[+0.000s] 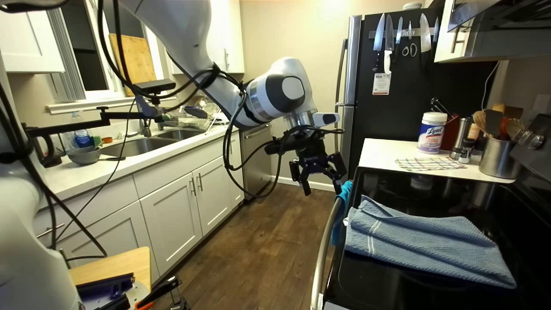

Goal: Hang the blue towel on the oven handle

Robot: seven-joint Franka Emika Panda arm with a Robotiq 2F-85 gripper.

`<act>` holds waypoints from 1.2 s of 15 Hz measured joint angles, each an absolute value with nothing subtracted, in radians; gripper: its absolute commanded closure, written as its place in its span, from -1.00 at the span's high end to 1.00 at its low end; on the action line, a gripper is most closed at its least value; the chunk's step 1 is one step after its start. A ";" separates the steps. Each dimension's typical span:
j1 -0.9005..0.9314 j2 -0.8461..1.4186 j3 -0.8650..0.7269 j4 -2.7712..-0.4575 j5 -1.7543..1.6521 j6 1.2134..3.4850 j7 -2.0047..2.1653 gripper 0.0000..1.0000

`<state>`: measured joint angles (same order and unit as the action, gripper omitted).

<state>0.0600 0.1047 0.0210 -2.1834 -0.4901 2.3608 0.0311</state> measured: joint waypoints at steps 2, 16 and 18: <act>0.062 0.112 0.021 -2.174 -0.516 2.383 0.039 1.00; 0.071 0.225 0.017 -2.074 -0.525 2.549 0.047 1.00; 0.073 0.227 0.014 -2.074 -0.525 2.559 0.047 1.00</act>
<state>0.0731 0.2267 0.0135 -2.0738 -0.5248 2.5588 0.0475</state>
